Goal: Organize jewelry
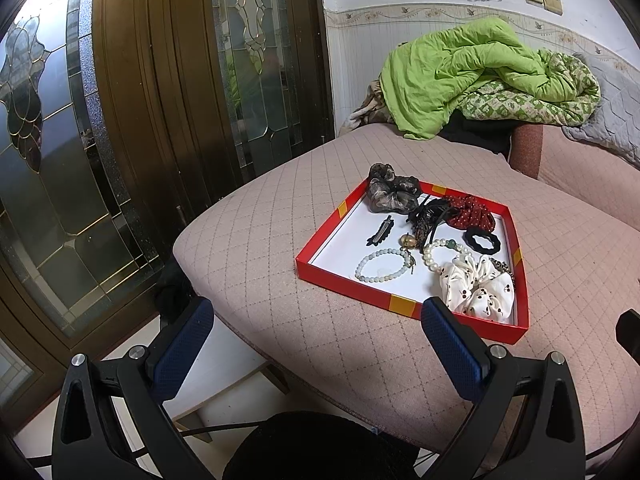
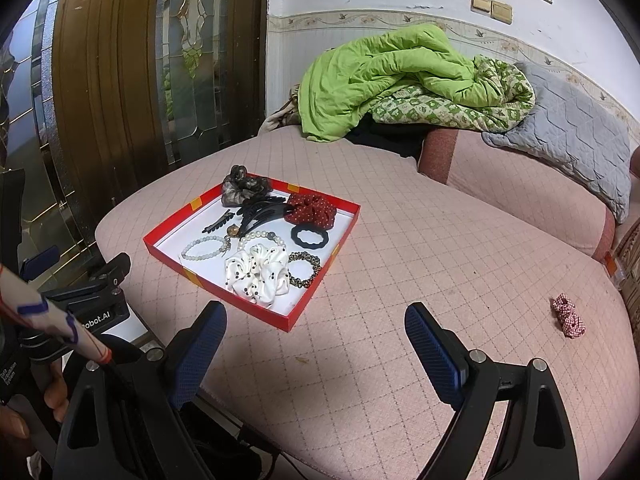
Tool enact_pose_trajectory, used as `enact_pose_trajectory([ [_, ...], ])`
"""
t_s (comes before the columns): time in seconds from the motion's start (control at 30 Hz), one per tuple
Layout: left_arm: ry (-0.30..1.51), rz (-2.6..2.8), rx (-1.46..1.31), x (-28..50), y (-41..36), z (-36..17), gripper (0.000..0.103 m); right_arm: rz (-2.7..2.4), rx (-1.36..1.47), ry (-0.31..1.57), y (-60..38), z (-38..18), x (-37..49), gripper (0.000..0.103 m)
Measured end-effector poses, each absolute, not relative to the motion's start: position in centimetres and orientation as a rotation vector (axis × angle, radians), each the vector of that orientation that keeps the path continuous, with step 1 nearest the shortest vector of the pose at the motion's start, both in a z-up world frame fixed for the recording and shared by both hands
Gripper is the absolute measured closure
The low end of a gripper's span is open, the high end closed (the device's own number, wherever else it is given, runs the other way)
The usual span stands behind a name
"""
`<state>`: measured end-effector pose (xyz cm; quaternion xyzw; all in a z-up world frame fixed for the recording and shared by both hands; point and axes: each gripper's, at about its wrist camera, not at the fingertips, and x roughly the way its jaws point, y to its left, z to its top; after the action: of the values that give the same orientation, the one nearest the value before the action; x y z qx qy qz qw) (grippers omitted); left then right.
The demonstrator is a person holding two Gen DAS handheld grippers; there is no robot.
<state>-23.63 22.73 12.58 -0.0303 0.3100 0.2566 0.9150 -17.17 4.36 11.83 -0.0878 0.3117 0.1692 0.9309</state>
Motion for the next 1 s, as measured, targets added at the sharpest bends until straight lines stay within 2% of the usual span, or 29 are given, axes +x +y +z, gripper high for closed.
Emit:
enact_pose_trajectory([
  [1.0,0.642,0.53,-0.063,-23.7,22.91,12.2,0.0,0.352,-0.184,0.641,4.66,11.76,-17.48,0.01],
])
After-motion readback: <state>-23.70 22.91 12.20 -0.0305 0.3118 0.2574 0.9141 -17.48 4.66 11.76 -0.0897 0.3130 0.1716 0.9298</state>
